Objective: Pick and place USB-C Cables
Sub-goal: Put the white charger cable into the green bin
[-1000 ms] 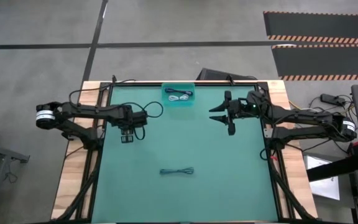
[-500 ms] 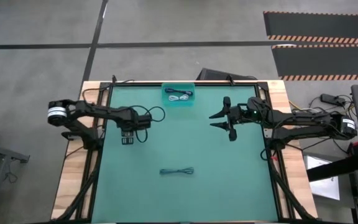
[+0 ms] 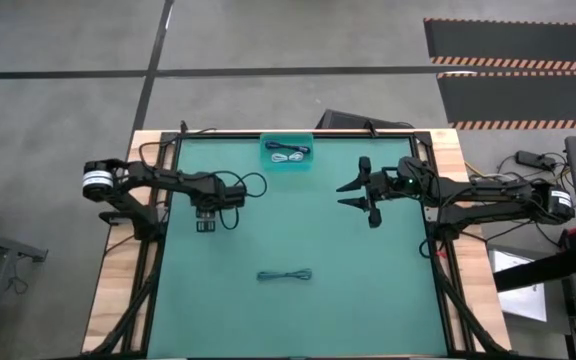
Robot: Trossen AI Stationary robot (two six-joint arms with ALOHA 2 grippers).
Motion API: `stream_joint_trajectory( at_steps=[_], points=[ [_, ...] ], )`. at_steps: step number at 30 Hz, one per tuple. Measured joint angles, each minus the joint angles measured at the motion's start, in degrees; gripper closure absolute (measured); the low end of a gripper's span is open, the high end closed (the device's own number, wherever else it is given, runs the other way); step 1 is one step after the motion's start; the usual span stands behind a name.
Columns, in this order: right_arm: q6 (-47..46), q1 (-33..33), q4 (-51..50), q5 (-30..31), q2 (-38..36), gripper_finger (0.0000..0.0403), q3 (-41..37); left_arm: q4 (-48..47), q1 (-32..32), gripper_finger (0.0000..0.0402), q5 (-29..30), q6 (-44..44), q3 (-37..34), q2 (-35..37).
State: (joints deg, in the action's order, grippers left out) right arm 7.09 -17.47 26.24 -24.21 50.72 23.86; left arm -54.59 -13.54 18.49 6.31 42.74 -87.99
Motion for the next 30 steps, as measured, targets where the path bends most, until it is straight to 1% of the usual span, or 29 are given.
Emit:
stream_joint_trajectory(
  at_steps=[6,8,13,17,25,30],
  points=[
    [-0.01,0.00,0.01,0.00,0.00,0.0275,0.00,0.63,0.00,0.0380,0.17,-0.02,0.09,0.04],
    [-0.02,0.00,0.00,0.00,0.00,0.0275,0.00,0.61,0.00,0.0395,0.26,0.00,0.11,0.04],
    [-0.02,0.00,0.04,0.21,0.00,0.0275,-0.02,0.50,0.00,0.0399,0.31,0.01,0.25,0.59],
    [-0.02,0.00,0.07,0.23,0.00,0.0275,-0.02,0.38,0.00,0.0400,0.30,0.00,0.44,3.04],
    [-0.03,0.00,0.27,0.27,0.00,0.0275,-0.02,1.03,0.00,0.0401,0.54,-0.02,1.17,11.84],
    [-0.40,-0.02,0.35,0.35,0.00,0.0275,-0.02,5.86,0.04,0.0401,0.52,0.26,1.40,18.26]
  ],
)
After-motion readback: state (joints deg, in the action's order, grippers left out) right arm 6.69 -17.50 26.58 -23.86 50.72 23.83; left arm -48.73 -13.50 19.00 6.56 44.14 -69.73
